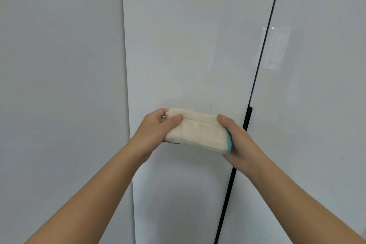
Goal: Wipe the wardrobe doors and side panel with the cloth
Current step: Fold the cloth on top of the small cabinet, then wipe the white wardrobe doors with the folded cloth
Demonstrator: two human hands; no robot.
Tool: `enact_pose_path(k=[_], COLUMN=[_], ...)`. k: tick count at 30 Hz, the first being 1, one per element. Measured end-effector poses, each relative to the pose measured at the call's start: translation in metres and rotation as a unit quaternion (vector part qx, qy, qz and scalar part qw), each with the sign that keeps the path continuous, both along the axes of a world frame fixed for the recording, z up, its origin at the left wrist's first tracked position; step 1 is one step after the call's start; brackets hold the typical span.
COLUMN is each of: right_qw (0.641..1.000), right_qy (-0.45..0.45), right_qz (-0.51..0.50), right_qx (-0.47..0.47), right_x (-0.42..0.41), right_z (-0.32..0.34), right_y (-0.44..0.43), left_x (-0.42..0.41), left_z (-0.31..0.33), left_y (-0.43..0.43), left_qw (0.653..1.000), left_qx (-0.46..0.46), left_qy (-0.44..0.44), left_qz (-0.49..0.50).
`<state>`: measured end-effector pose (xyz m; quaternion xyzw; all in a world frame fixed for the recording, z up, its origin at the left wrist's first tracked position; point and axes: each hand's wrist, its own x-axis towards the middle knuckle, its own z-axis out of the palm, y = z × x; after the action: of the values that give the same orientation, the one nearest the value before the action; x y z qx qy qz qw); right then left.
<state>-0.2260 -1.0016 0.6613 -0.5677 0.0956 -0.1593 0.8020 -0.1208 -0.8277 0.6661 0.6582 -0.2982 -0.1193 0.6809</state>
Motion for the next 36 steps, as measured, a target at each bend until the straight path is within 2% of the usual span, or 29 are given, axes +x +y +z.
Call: enact_pose_path(k=[1, 3, 4, 6, 12, 16, 20, 22, 24, 26, 29, 33, 36], right_qw=[0.995, 0.970, 0.955, 0.937, 0.943, 0.924, 0.911, 0.900, 0.887, 0.861, 0.799, 0.688, 0.606], right_qy=[-0.021, -0.082, -0.119, -0.188, -0.277, -0.338, -0.361, -0.375, -0.368, -0.363, -0.370, -0.387, -0.363], right_qz=[0.015, 0.022, 0.016, 0.009, -0.001, -0.080, -0.158, -0.208, -0.278, -0.342, -0.422, -0.504, -0.549], right_qx=[0.095, 0.229, 0.271, 0.293, 0.184, 0.158, 0.119, 0.074, -0.008, -0.099, -0.216, -0.350, -0.447], right_x=[0.003, 0.008, 0.010, 0.017, 0.046, 0.060, 0.075, 0.080, 0.079, 0.079, 0.081, 0.081, 0.080], right_z=[0.001, 0.001, -0.001, 0.002, 0.036, 0.073, 0.115, 0.146, 0.178, 0.212, 0.267, 0.344, 0.392], right_y=[0.000, 0.001, 0.003, 0.007, 0.026, 0.027, 0.025, 0.019, 0.010, -0.003, -0.021, -0.037, -0.044], left_x=[0.000, 0.003, 0.004, 0.005, 0.014, 0.026, 0.041, 0.052, 0.064, 0.076, 0.085, 0.096, 0.108], left_z=[0.005, 0.014, 0.016, 0.025, 0.065, 0.095, 0.129, 0.151, 0.169, 0.183, 0.205, 0.247, 0.275], left_y=[-0.006, -0.017, -0.020, -0.030, -0.048, -0.047, -0.051, -0.054, -0.056, -0.058, -0.062, -0.067, -0.065], left_qw=[1.000, 0.997, 0.995, 0.991, 0.988, 0.988, 0.994, 0.995, 0.993, 0.978, 0.943, 0.895, 0.867], left_qx=[-0.021, -0.054, -0.068, -0.097, -0.128, -0.131, -0.104, -0.093, -0.081, -0.053, -0.013, -0.049, -0.081], left_qy=[0.015, 0.031, 0.038, 0.042, -0.010, -0.047, -0.027, -0.025, -0.072, -0.169, -0.290, -0.378, -0.411], left_qz=[0.011, 0.046, 0.061, 0.077, 0.085, 0.071, 0.013, 0.008, 0.050, 0.105, 0.163, 0.232, 0.271])
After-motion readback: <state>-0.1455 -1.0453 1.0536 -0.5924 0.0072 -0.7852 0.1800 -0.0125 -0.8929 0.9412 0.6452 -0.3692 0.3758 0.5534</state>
